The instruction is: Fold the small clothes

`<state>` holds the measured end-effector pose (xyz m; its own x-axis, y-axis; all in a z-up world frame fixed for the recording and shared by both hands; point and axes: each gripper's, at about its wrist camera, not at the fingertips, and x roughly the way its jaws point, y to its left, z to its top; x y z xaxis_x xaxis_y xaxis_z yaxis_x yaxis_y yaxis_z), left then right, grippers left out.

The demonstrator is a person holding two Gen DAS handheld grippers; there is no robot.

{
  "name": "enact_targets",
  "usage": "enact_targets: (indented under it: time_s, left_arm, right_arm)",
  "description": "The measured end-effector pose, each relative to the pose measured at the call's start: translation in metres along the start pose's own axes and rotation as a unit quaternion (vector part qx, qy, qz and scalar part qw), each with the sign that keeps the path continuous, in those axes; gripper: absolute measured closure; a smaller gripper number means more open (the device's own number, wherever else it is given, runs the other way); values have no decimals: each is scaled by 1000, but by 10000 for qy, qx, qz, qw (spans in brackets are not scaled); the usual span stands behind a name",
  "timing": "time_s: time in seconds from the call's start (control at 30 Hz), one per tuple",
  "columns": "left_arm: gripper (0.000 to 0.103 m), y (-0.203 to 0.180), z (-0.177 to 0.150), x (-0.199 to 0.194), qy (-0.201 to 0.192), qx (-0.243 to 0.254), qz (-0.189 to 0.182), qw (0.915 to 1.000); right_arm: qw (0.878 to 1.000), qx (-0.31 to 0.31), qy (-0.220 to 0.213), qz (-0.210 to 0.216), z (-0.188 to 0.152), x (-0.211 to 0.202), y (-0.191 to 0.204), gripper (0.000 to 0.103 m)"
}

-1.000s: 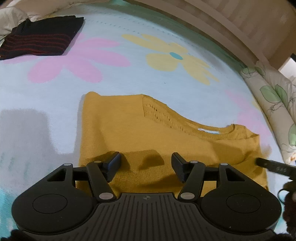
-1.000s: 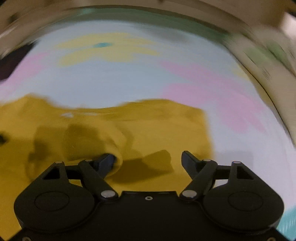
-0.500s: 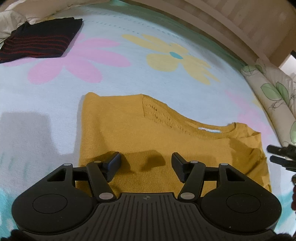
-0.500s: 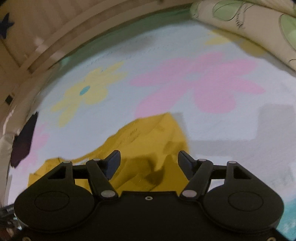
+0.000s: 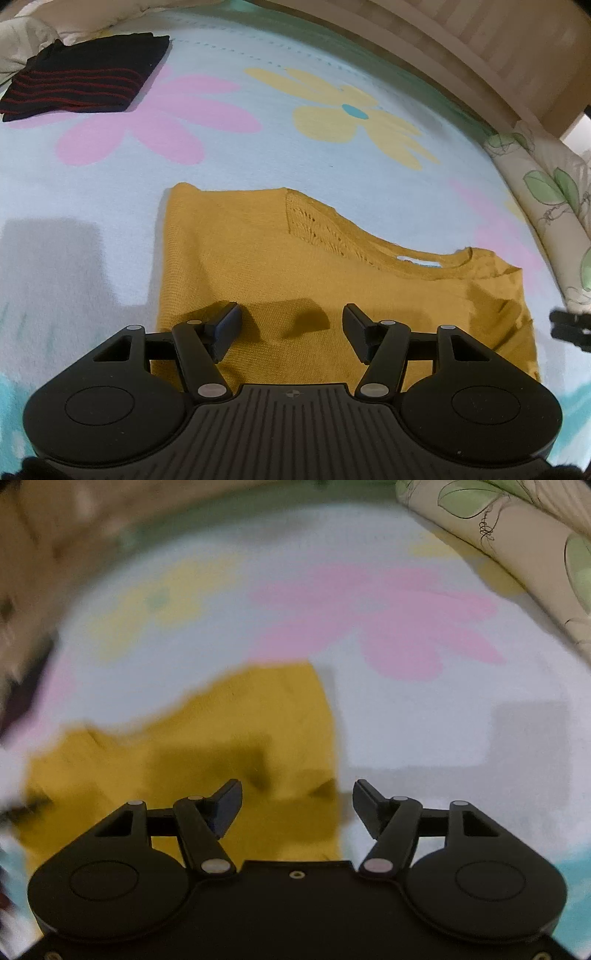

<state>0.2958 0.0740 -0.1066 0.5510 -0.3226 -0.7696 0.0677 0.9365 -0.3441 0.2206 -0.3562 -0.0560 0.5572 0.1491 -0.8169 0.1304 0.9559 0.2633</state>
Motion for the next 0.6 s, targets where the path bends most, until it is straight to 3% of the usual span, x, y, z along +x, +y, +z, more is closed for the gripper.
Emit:
enact_targets:
  time_s: [0.1,0.27,0.3,0.37,0.4,0.53,0.6]
  left_arm:
    - [44,1,0,1,9,9,-25,10000]
    - [44,3,1,1,11,-49,-60,10000]
    - [44,3,1,1,8,-42,-57,10000]
    - [44,3,0,0,3,-37,-53,10000]
    - [44,3,0,0,-3,-44,-58,10000]
    - [44,5,1,-4,-77,-161,-85,9998]
    - [44,4,3,-8,-186,-196,-100,9996]
  right_arm:
    - [9979,416,-81,480,3,8,0,34]
    - [9955,764,301,472,-4,36,5,38]
    - [9945,866,346,469,-4,39,2,42]
    - [9922,1032,410,574,-5,41,-2,64]
    - [9910,1080,440,649,-5,43,-3,82]
    - [9912,1007,359,776,-5,40,-4,88]
    - [9909,931,47,976,0,28,-3,88]
